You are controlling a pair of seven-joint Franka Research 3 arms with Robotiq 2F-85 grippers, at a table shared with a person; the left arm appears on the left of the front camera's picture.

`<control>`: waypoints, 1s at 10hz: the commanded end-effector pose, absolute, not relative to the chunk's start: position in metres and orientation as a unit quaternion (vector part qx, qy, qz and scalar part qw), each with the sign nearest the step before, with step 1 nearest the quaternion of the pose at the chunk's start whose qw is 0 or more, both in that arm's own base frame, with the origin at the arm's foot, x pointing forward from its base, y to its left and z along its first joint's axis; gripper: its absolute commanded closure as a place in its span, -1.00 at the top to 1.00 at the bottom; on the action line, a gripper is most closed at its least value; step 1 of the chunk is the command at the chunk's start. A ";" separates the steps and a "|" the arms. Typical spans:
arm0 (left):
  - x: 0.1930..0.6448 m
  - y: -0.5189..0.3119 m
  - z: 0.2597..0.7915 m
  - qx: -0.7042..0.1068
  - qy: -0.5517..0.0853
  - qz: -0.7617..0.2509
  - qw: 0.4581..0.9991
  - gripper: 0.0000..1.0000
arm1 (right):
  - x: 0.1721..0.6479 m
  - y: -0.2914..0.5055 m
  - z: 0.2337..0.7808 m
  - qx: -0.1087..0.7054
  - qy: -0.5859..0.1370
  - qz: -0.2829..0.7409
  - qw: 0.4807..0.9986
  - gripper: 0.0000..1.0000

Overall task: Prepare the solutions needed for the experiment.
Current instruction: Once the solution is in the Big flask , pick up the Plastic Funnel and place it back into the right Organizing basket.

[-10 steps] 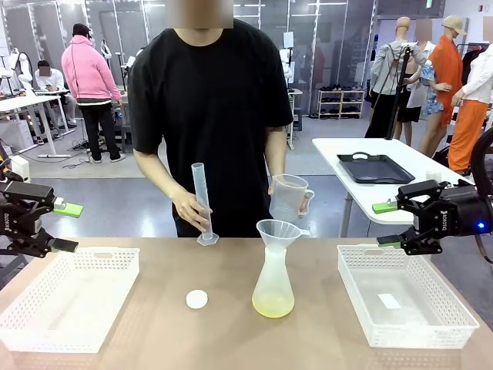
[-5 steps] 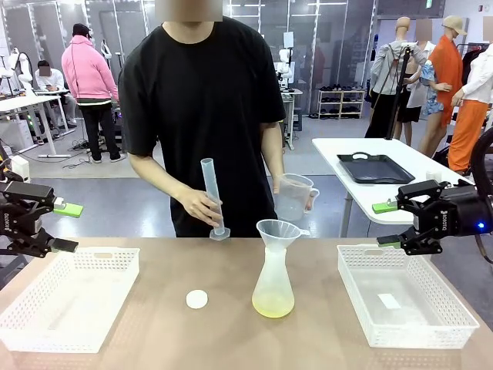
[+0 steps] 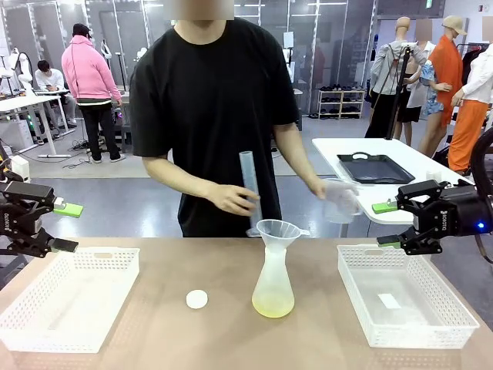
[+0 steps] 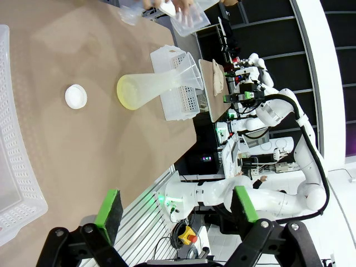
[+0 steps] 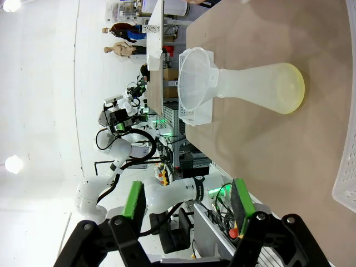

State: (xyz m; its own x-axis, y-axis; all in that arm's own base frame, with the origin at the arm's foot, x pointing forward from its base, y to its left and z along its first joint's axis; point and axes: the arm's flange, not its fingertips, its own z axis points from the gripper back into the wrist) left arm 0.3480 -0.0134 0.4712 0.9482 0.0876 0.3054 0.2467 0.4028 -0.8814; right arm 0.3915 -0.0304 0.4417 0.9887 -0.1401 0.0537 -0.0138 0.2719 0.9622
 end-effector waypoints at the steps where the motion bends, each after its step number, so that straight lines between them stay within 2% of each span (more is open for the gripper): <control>1: 0.350 -0.016 0.474 -0.555 -0.155 -0.047 0.816 1.00 | 0.400 -0.008 0.465 0.535 -0.096 0.008 0.839 0.56; 3: 0.350 -0.016 0.474 -0.555 -0.155 -0.047 0.816 1.00 | 0.425 0.022 0.490 0.453 -0.122 0.073 0.880 0.56; 6: 0.350 -0.016 0.474 -0.555 -0.155 -0.047 0.816 1.00 | 0.452 0.065 0.510 0.374 -0.131 0.167 0.903 0.56; 7: 0.350 -0.016 0.474 -0.555 -0.155 -0.047 0.816 1.00 | 0.459 0.082 0.514 0.323 -0.142 0.186 0.917 0.56; 10: 0.350 -0.016 0.474 -0.555 -0.155 -0.047 0.816 1.00 | 0.464 0.112 0.519 0.244 -0.163 0.213 0.932 0.56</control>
State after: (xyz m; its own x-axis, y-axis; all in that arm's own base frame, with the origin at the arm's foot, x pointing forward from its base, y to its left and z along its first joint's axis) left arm 0.3481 -0.0134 0.4713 0.9482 0.0873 0.3055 0.2468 0.4031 -0.8813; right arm 0.4610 0.1056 0.5189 0.8526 0.3358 0.4003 -0.5006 0.7446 0.4415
